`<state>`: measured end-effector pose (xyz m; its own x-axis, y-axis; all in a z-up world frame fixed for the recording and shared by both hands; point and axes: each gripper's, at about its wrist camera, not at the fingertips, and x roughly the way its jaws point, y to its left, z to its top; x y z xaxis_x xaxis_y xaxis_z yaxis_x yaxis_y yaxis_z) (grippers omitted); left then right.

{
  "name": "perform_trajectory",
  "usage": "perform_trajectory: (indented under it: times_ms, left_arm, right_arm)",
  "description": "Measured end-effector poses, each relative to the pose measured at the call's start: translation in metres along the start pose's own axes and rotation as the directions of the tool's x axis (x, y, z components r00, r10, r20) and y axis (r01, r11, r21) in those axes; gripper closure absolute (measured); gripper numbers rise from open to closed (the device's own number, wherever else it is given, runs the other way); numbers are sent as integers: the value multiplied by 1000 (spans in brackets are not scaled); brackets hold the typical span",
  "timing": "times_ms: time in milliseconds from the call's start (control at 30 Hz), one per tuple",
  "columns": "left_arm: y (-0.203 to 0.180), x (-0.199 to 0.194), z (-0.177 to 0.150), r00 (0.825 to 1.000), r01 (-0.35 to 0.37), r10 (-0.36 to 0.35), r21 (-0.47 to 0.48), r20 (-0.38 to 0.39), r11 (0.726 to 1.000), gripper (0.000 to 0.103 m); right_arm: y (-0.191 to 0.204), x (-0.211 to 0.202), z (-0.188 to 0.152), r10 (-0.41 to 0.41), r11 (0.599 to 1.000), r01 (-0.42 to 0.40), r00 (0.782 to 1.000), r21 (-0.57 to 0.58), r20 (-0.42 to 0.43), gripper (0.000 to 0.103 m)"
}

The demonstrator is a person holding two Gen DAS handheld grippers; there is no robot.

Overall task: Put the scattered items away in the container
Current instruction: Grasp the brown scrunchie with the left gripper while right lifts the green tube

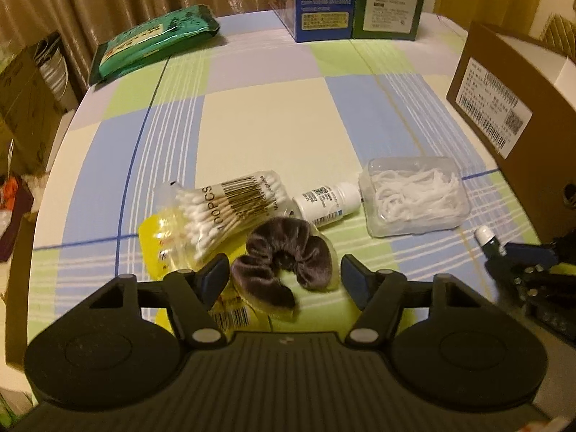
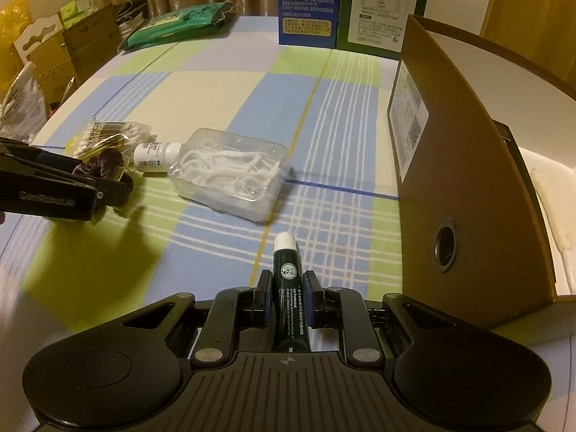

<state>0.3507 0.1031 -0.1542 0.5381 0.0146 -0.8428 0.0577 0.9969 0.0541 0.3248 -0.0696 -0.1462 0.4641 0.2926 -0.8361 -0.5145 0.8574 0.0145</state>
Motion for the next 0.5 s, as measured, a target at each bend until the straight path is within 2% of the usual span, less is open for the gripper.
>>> perform_trajectory:
  times_ms: [33,133,300,367,500]
  left_arm:
    - [-1,2,0,1000,-4,4,10,0,1000,42]
    - [-2,7,-1,1000,-2,2,30,-2,1000,61]
    - [-5,0,-7,1000,-23,21,73,19,997,77]
    - [-3,-5,-10,1000,-8,7,67,15,998,83]
    - [-6,-13,-17,1000,0,-1,66,7,998,84]
  right_arm:
    - [0,0,0,0,1000,0,1000,0,1,89]
    - [0,0,-1,-4,1000,4,1000,-7,6,89]
    - [1,1,1,-13,1000,13,1000,-15,16,89]
    - [1,2,1,-17,1000,17,1000,-9,20,89]
    - [0,2,1,-12,1000,13,1000,-18,22,89]
